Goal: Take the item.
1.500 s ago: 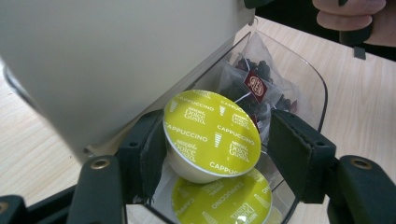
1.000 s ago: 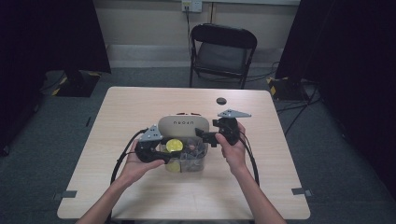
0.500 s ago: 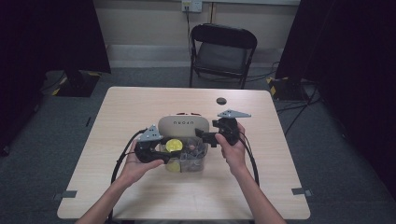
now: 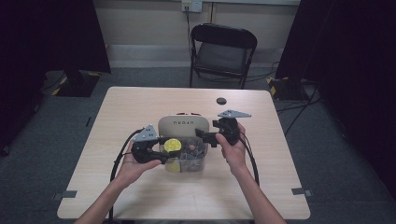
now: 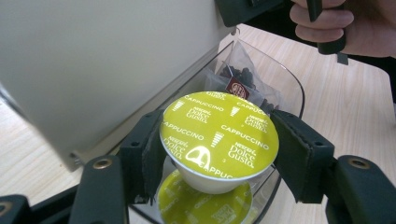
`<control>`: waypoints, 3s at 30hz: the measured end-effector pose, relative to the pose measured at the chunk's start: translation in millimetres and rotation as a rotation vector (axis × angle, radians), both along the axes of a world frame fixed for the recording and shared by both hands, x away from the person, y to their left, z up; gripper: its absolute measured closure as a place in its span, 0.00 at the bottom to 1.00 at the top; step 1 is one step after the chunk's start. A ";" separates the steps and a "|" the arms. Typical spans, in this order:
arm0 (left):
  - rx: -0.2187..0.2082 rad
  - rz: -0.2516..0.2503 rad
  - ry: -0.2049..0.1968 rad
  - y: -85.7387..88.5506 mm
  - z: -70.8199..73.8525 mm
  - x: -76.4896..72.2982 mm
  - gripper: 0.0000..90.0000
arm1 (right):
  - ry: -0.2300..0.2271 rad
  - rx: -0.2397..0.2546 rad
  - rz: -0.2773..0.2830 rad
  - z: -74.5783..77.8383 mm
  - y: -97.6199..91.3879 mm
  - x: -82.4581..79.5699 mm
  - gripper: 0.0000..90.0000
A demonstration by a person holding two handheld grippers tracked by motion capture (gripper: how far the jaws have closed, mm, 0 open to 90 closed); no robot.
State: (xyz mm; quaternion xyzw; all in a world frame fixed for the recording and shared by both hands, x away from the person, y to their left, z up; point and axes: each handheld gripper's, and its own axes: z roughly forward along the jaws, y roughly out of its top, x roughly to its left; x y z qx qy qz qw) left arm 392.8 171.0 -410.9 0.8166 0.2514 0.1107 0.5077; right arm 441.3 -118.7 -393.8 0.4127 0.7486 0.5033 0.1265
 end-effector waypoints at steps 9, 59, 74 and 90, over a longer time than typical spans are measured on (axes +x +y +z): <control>-0.024 0.006 0.003 12.8 10.6 -3.3 0.42 | 0.002 0.002 -0.002 -0.1 -1.2 0.1 0.14; -0.098 0.265 0.007 123.1 23.2 20.2 0.43 | 0.001 0.000 -0.004 -0.4 -0.6 -0.7 0.14; -0.037 0.373 0.079 143.6 -7.4 37.9 0.43 | 0.003 0.002 -0.002 -0.6 -0.6 -0.5 0.14; 0.014 0.415 0.133 148.1 -41.1 50.8 0.43 | 0.013 0.000 0.005 -1.7 0.3 0.1 0.15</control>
